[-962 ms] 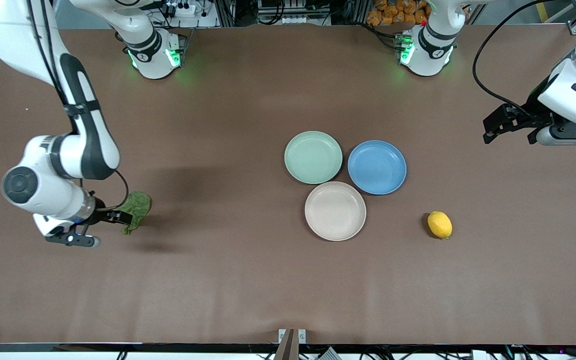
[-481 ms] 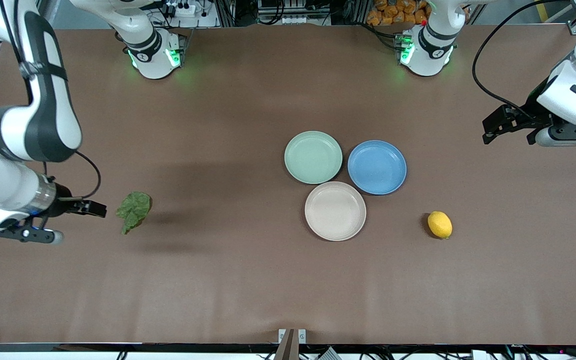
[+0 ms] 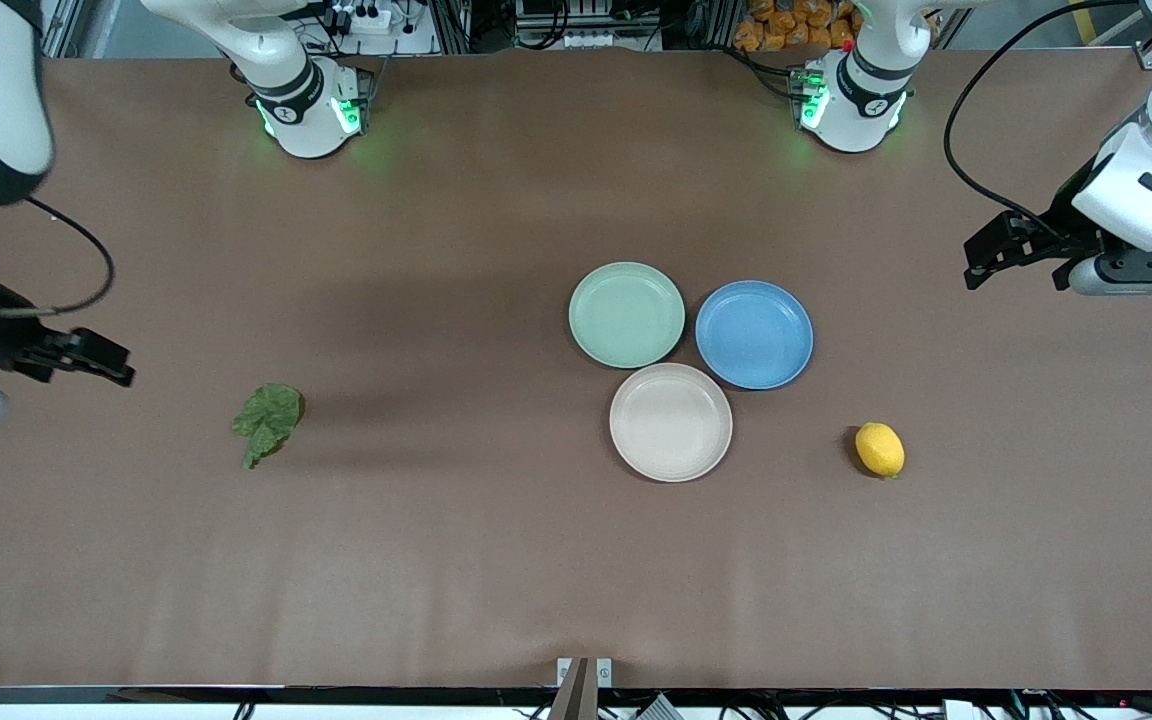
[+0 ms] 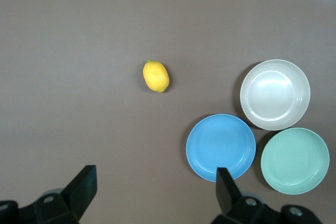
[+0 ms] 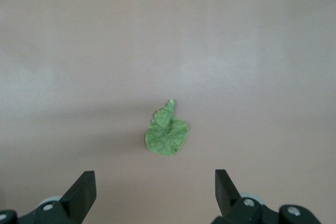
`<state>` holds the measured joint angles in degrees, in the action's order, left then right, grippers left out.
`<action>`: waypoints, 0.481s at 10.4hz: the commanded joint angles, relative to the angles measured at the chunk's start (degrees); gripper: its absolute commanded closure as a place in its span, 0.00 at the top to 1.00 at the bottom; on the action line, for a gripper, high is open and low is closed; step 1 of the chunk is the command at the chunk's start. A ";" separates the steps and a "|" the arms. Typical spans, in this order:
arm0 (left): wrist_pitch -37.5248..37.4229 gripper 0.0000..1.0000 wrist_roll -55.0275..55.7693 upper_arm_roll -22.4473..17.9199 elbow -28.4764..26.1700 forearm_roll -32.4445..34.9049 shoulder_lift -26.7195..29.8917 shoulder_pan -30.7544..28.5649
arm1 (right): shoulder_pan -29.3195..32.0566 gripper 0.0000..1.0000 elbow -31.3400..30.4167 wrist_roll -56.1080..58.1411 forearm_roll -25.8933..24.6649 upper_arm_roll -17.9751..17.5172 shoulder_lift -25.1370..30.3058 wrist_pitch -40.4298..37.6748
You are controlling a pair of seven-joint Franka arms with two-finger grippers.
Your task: Pick lemon and lettuce from plates
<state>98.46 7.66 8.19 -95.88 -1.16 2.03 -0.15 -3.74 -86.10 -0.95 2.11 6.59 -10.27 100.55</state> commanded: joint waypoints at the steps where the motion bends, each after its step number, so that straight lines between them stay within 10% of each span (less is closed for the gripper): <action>1: -1.25 1.00 -0.98 0.16 1.13 -0.51 -0.36 -0.20 | 0.75 1.00 5.83 1.03 -0.62 -0.70 -0.01 -5.00; 5: -1.34 1.00 -0.90 0.07 1.30 -0.16 -0.27 -0.29 | 3.04 1.00 7.52 4.19 -0.35 -0.79 1.56 -7.74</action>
<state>98.46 7.66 8.17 -95.86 -1.16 2.00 -0.15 -2.08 -79.11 1.27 2.08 6.58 -9.97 93.91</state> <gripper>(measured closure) 0.000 0.000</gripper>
